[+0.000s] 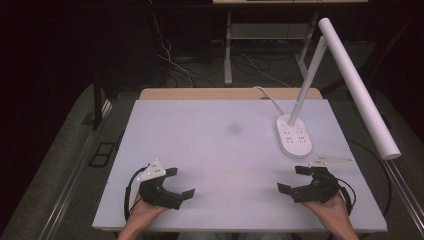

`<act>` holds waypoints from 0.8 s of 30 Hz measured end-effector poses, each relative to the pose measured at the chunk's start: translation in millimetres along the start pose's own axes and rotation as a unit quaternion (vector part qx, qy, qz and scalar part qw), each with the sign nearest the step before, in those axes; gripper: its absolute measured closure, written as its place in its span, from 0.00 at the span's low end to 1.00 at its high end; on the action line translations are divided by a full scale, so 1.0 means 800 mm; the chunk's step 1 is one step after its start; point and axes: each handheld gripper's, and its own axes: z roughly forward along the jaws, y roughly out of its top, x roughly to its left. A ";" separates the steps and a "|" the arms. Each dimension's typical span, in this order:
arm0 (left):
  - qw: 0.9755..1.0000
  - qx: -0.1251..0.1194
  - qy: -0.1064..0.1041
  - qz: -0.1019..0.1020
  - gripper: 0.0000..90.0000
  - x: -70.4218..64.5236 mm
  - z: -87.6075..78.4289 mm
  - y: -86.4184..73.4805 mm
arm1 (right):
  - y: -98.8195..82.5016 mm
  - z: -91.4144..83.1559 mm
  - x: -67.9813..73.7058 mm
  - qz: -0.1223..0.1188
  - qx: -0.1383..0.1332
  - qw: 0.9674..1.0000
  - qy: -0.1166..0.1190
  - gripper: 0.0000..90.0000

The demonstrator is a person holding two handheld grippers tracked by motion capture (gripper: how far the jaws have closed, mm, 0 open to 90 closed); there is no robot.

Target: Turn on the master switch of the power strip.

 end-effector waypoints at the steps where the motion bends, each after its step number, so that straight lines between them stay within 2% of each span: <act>1: 1.000 -0.001 0.001 -0.001 0.00 0.000 0.000 0.000 | 0.002 0.001 0.000 0.001 0.002 1.000 0.000 0.00; 24: 1.000 0.001 -0.001 -0.003 0.00 0.000 0.000 -0.001 | 0.046 0.004 -0.011 -0.021 0.018 1.000 -0.005 0.00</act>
